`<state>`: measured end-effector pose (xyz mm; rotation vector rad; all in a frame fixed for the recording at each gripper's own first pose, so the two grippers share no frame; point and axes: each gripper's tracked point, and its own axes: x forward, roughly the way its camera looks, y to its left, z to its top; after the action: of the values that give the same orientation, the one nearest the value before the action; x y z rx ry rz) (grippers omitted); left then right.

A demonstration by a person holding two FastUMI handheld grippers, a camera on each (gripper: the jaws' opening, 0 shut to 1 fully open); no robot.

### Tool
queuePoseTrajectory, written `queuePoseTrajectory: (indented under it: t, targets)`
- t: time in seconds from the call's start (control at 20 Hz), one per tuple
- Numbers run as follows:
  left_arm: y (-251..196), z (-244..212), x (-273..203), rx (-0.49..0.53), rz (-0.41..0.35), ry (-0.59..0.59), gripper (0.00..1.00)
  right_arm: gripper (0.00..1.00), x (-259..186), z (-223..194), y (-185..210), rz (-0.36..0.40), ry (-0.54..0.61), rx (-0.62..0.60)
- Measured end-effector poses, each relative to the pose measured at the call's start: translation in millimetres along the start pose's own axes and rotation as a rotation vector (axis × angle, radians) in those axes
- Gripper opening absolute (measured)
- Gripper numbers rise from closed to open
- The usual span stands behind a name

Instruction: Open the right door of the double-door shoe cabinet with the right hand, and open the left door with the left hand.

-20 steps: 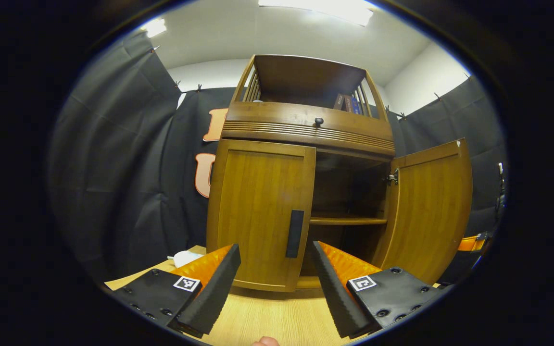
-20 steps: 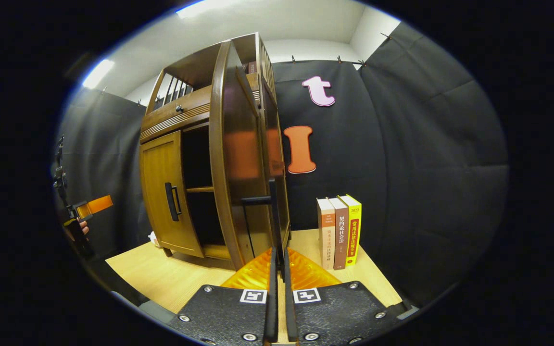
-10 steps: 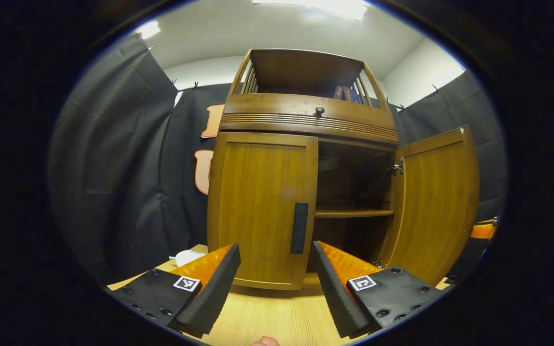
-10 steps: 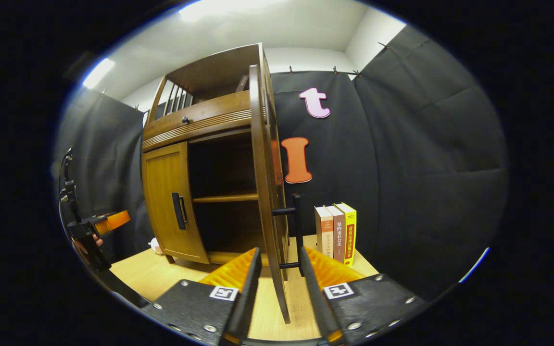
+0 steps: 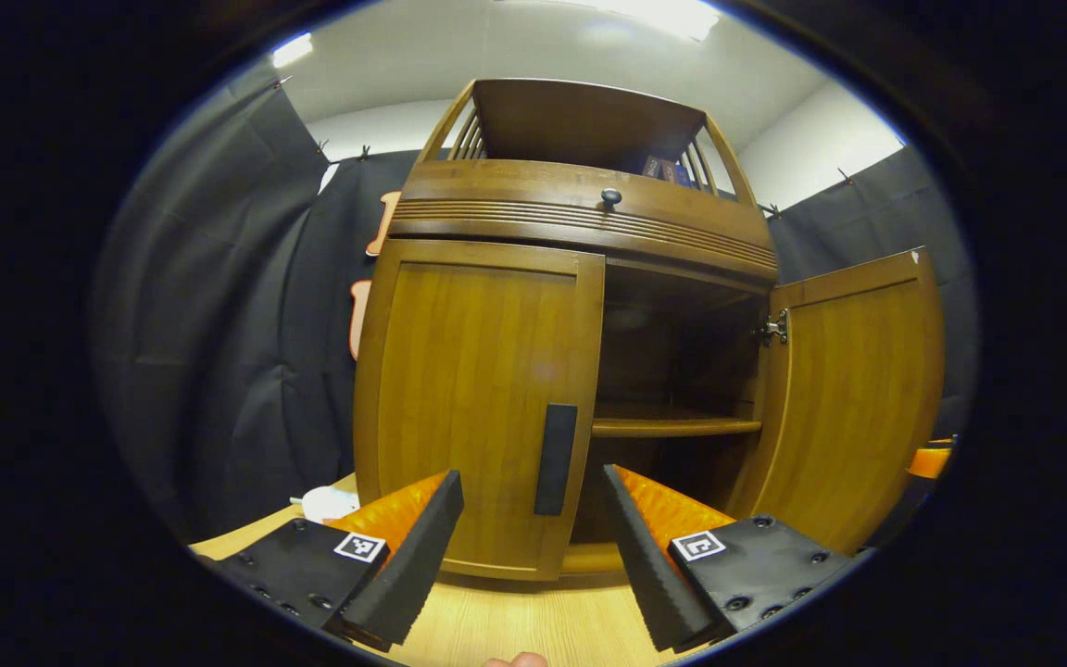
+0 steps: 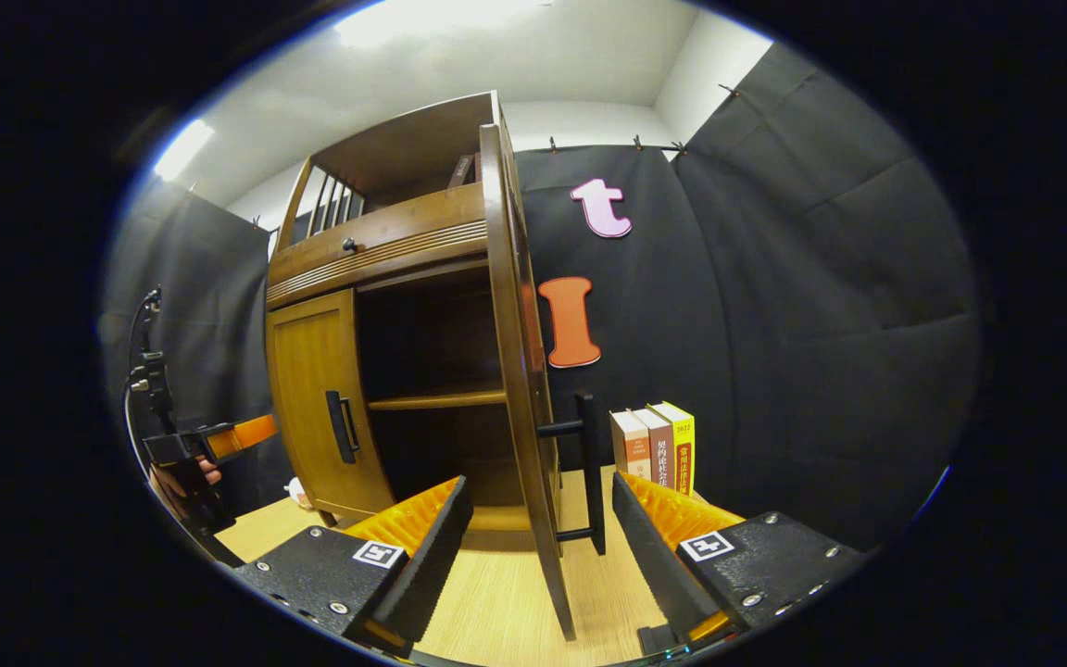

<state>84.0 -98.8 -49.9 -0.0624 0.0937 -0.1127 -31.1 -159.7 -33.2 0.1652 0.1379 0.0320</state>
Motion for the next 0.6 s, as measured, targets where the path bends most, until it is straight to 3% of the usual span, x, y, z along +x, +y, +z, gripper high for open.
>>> queuePoseTrajectory:
  t: [0.15,0.2,0.4,0.6]
  targets:
    - [-2.1,-6.9,45.1,0.031,0.003,0.010,0.92,0.93,-5.1,6.3,-15.3,-0.036,-0.027,-0.020]
    - [-0.2,-12.8,58.0,0.053,0.012,0.026,0.92,0.99,-7.8,6.4,-17.8,-0.042,-0.028,-0.019]
    - [-10.4,-31.2,99.4,0.063,-0.010,0.038,0.97,1.00,-15.3,4.6,-24.1,-0.072,-0.022,-0.030]
    - [-13.3,-46.1,138.6,0.090,0.009,0.049,0.93,1.00,-22.4,1.7,-23.6,-0.084,-0.009,-0.029]
